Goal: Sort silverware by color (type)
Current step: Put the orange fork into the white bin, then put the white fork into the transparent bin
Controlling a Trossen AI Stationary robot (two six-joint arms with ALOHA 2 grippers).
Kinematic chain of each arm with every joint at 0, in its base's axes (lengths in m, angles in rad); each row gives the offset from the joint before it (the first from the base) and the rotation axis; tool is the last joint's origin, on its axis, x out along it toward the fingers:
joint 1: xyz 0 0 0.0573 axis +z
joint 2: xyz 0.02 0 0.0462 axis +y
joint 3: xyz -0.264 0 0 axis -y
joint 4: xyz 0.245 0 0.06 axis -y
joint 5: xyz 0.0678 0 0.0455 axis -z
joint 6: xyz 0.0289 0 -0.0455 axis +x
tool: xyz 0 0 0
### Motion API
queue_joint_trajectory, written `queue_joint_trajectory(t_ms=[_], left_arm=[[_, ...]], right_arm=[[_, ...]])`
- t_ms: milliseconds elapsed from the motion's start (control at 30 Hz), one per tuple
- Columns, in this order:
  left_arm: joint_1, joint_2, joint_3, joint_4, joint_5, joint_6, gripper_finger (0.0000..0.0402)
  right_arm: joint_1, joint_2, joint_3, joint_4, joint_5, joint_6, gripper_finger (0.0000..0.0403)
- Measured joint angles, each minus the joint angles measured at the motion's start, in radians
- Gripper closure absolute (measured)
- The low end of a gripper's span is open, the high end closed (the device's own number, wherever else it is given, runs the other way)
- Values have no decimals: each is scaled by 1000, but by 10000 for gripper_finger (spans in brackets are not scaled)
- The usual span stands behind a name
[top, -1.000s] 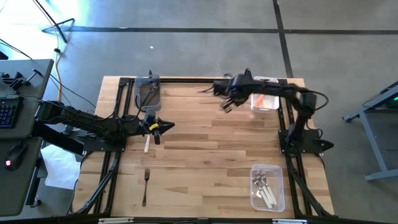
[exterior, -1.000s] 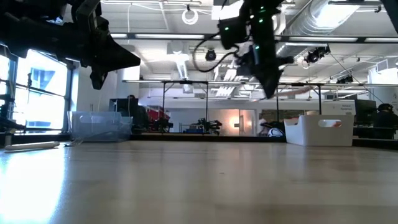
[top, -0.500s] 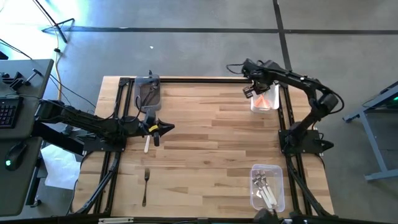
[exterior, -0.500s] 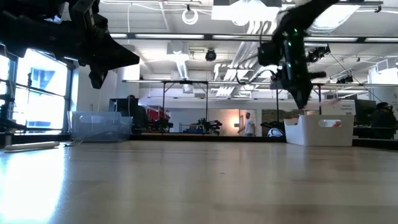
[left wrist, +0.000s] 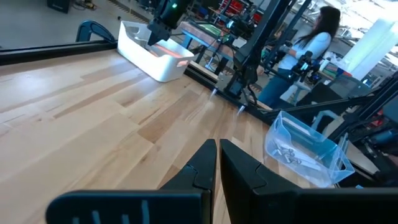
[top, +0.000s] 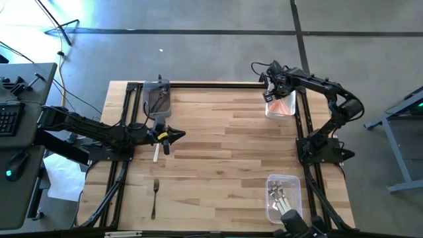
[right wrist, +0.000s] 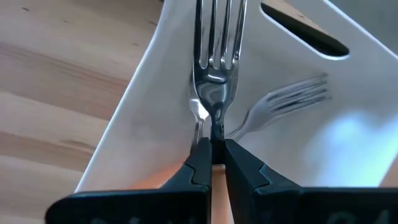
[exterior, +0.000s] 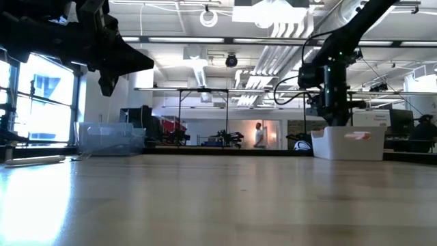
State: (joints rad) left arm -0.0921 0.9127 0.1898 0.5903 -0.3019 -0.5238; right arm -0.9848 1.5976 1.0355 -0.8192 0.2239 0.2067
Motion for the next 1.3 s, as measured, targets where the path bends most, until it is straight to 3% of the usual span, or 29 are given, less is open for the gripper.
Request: queue_joint_trajectory(t_ms=[267,567,733,933,1000,1133,1300], left_arm=[[0,0,0,0,-2,2,389],[0,0,0,-2,-2,63,389],[-2,0,0,-14,-1,83,390],[-24,0,1,-41,0,128,390],[-30,0,11,-90,-16,134,390],[-39,1,99,-347,-79,127,390],[-58,1,273,-771,-133,25,390]], right_arm=[[0,0,-5,25,4,-20,377],[10,-1,129,-220,-24,-27,261],[88,-49,193,-306,10,-37,279],[248,-267,26,-21,6,-46,387],[313,-348,-63,106,0,-20,392],[467,-478,-233,348,3,44,378],[656,-589,-350,606,67,58,399]])
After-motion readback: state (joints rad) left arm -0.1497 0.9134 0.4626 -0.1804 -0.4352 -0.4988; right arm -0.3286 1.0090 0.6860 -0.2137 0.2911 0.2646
